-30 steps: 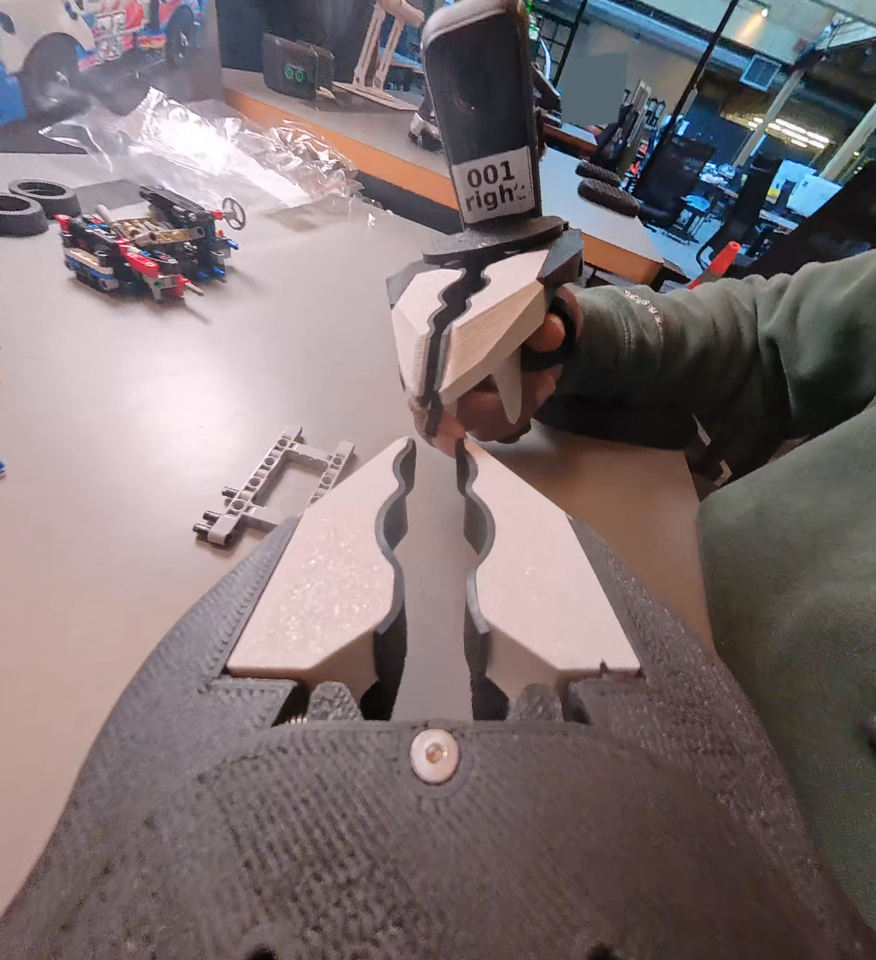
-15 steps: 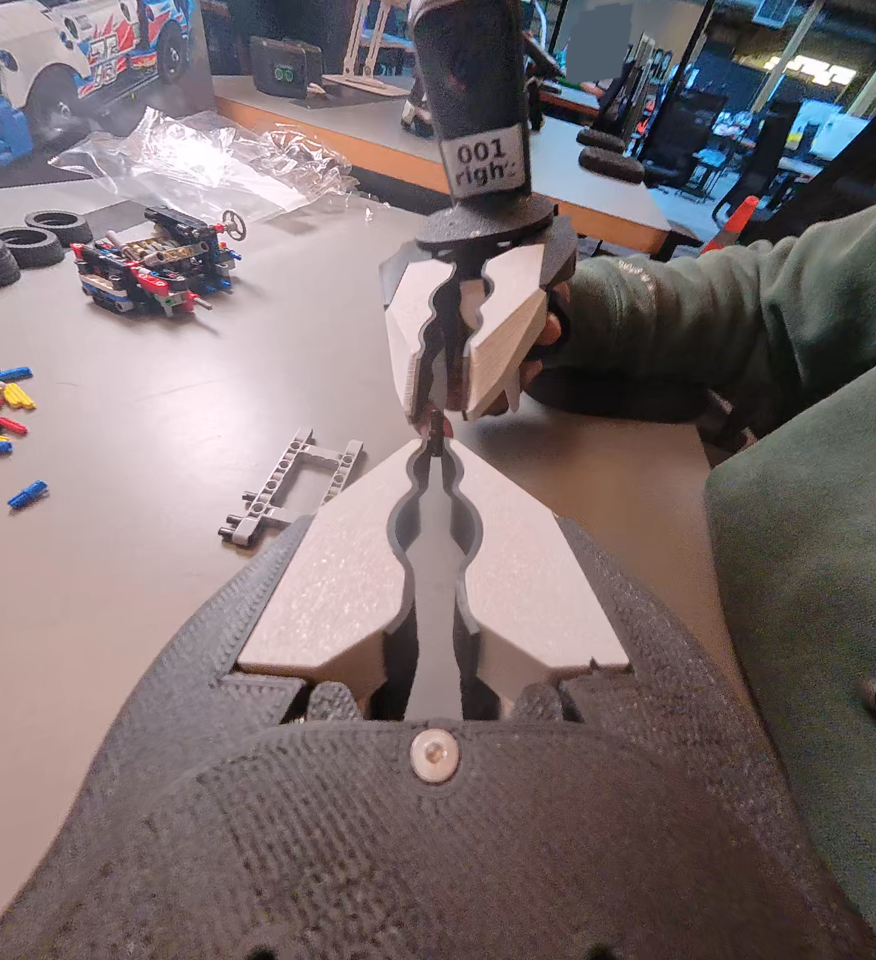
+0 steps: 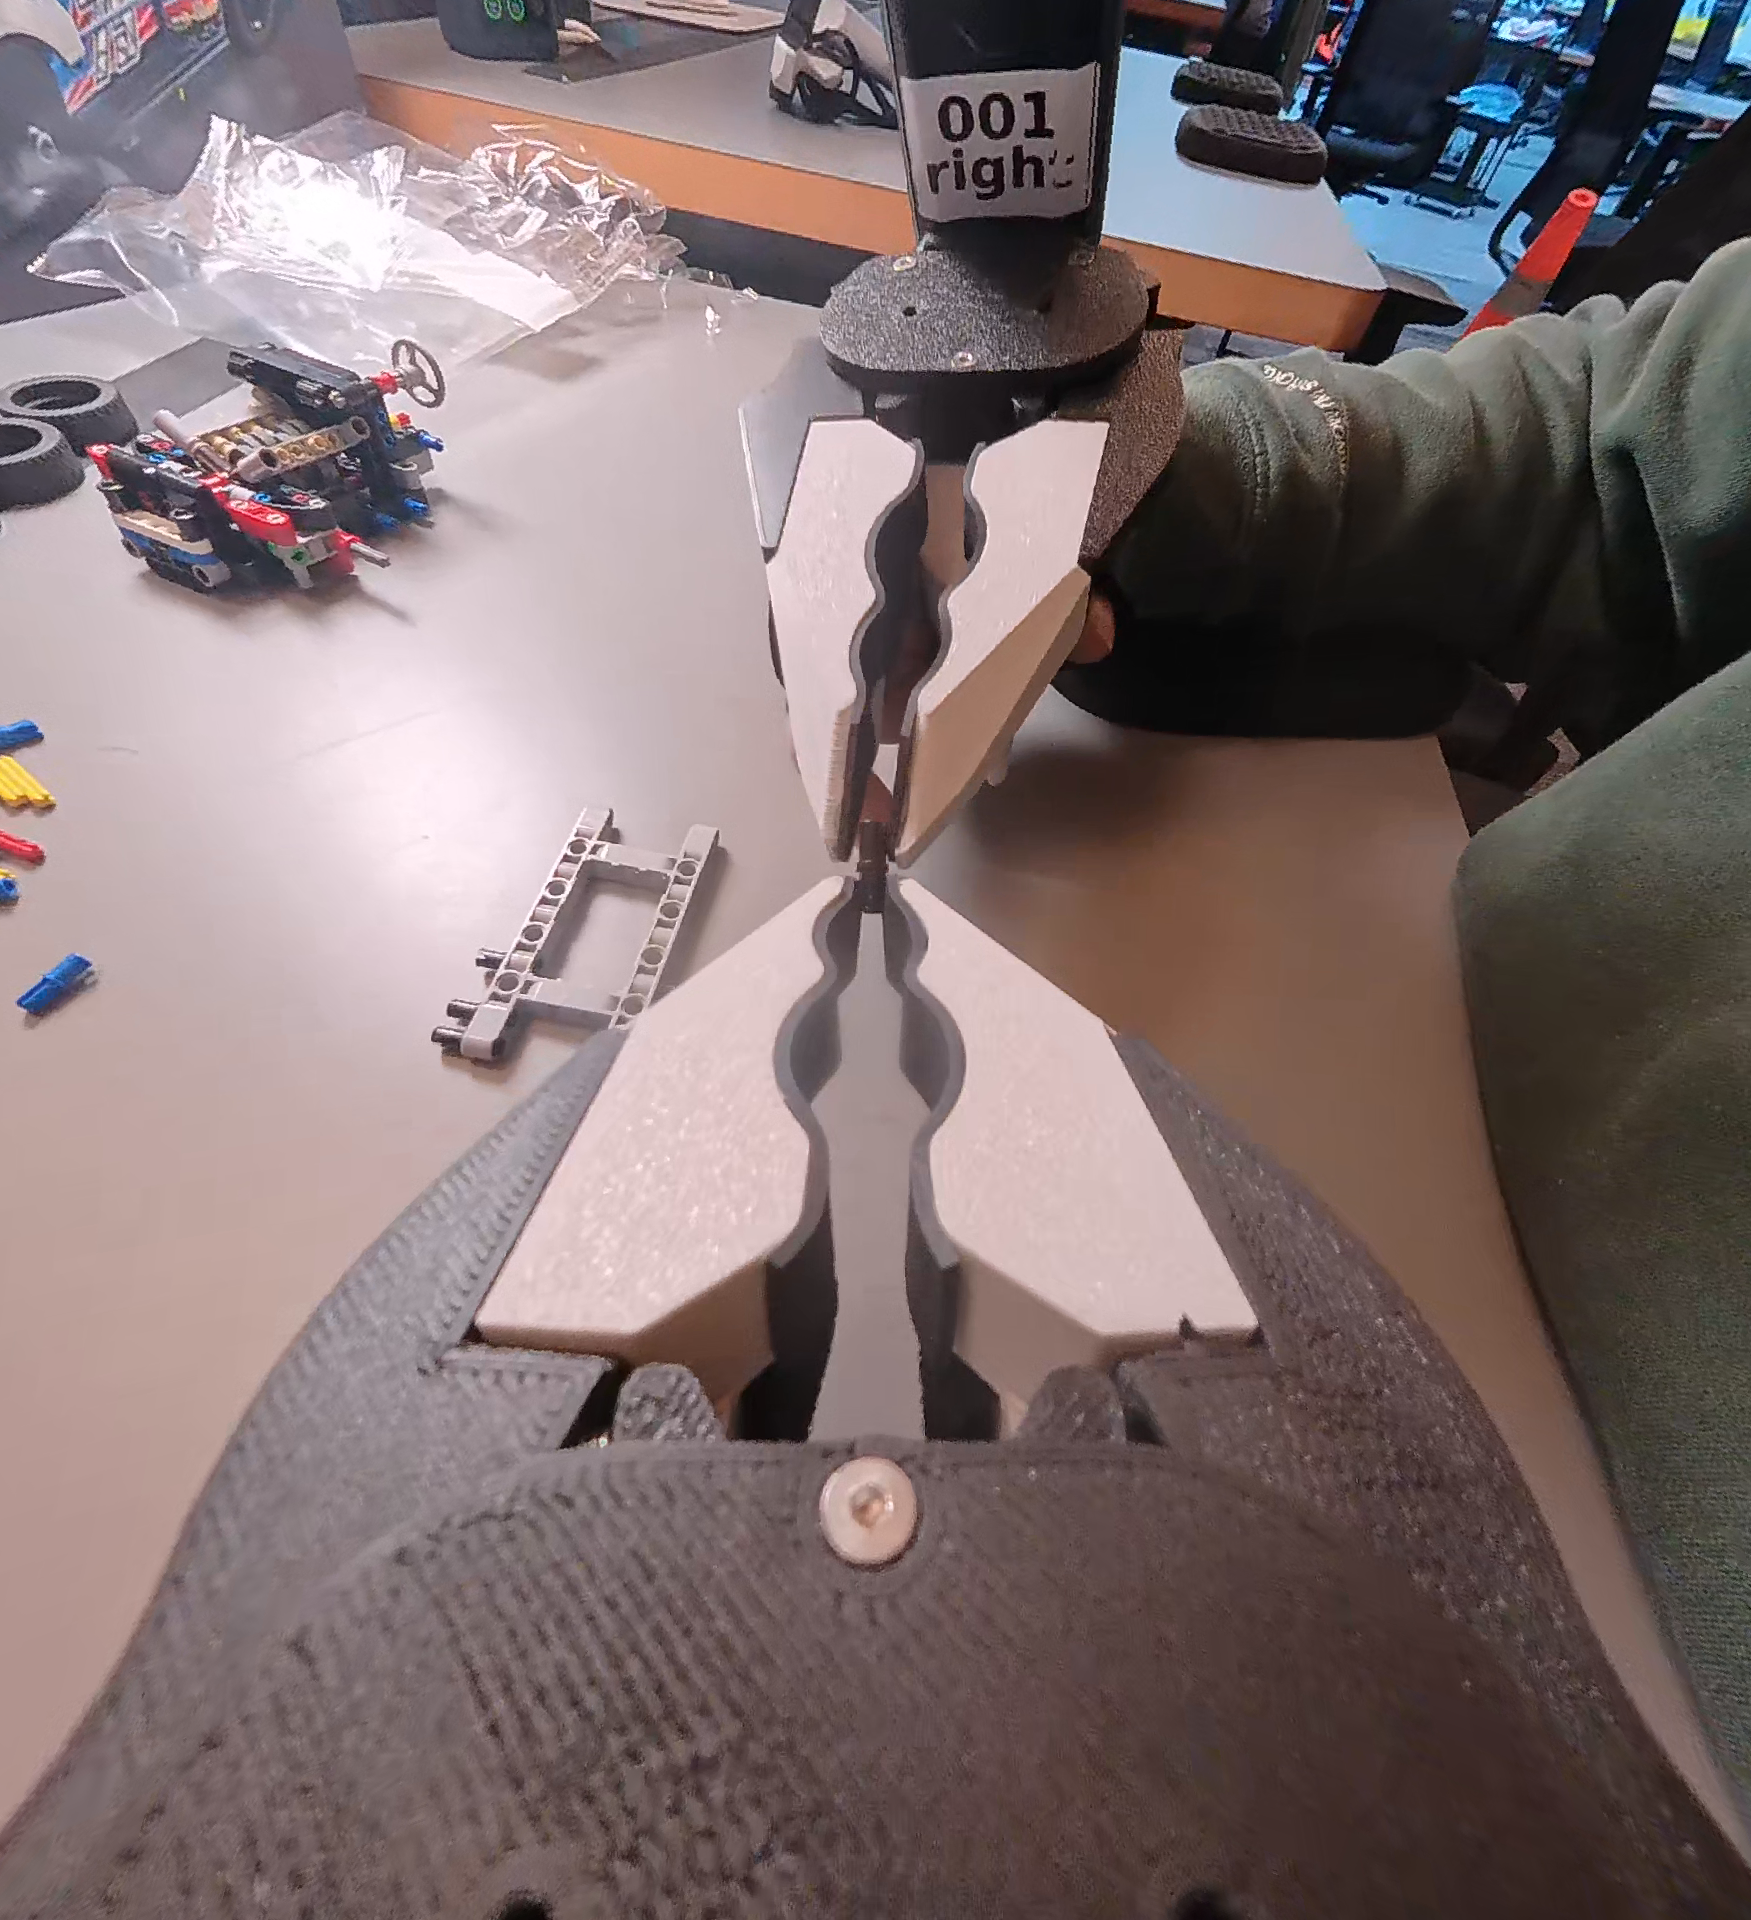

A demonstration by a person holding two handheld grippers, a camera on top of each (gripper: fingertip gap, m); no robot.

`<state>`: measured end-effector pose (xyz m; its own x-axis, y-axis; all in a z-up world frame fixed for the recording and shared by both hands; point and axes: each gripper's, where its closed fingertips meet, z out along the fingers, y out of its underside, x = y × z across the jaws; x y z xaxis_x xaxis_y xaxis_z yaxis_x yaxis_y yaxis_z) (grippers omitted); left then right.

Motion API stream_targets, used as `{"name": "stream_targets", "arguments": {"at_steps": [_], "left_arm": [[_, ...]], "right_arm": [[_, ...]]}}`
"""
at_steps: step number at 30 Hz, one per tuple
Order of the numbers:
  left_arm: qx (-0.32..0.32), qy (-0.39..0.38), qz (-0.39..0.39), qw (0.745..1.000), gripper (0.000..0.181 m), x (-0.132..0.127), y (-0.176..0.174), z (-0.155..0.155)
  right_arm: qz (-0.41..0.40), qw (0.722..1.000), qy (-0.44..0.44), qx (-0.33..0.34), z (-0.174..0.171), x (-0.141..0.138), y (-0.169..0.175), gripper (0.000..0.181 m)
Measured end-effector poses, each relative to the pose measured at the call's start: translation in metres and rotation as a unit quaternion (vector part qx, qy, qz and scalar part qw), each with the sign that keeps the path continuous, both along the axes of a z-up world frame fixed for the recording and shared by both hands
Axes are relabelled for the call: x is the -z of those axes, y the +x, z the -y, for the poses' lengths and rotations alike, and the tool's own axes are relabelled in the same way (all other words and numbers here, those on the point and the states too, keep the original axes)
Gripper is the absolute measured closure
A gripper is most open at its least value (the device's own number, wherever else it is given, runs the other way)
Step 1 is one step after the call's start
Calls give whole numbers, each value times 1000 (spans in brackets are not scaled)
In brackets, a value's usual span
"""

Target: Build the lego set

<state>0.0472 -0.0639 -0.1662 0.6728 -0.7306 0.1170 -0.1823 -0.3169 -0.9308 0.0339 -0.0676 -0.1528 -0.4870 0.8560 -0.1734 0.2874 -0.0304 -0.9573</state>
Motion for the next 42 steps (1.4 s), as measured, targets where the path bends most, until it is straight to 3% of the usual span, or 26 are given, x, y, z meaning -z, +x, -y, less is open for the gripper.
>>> {"name": "stream_targets", "arguments": {"at_steps": [8, 9, 11, 17, 22, 42], "left_arm": [[-1, -11, -5, 1000, 179, 4, -3, -1], [-12, -11, -14, 1000, 172, 7, -8, -5], [-34, -17, -45, 998, 158, 17, -24, -14], [-37, -89, -142, 985, 158, 66, -50, -34], [-32, -75, -156, 984, 161, 66, -45, -38], [-11, -62, -178, 982, 166, 68, -34, -41]], "right_arm": [[21, 1000, 10, -5, 2, 3, -4, 178], [31, 999, 27, -3, -1, 5, -5, 178], [69, 995, 76, 14, -17, 12, -9, 178], [207, 960, 190, 8, -47, 47, -27, 179], [270, 935, 230, -13, -49, 65, -28, 179], [318, 903, 287, -39, -50, 71, -24, 179]]}}
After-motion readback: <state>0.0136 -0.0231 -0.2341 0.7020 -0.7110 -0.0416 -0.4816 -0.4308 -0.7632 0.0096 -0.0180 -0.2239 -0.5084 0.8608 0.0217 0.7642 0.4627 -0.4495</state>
